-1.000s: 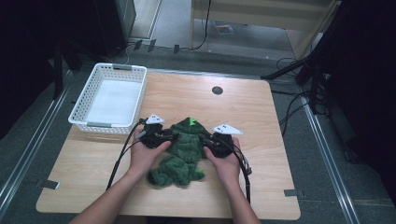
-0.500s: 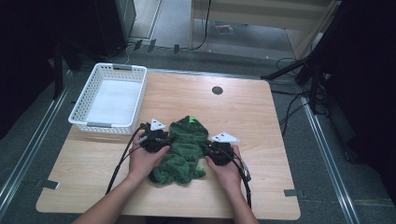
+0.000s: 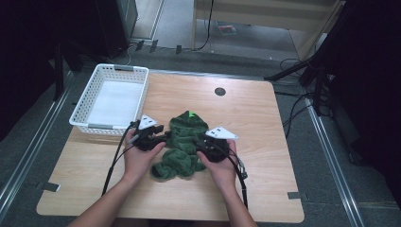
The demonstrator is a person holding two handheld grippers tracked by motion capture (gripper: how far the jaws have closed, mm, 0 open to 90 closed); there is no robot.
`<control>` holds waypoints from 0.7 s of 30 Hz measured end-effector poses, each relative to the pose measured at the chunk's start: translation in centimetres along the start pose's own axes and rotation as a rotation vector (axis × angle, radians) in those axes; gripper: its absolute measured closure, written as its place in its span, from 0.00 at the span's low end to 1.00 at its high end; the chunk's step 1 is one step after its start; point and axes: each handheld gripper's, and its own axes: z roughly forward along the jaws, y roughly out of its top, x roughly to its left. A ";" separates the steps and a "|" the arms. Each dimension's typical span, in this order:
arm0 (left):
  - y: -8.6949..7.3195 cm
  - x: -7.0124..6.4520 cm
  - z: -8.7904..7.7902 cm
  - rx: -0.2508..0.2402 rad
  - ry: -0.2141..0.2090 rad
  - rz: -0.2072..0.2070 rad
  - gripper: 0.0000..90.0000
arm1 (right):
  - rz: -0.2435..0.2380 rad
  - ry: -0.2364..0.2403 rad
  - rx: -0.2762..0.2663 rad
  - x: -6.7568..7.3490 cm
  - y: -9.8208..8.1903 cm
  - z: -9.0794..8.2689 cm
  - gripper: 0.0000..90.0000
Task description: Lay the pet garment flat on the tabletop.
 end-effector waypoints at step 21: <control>-7.6 -1.2 -5.0 0.108 -0.160 0.011 0.84 | -0.057 0.069 0.007 4.2 -2.4 -1.9 0.98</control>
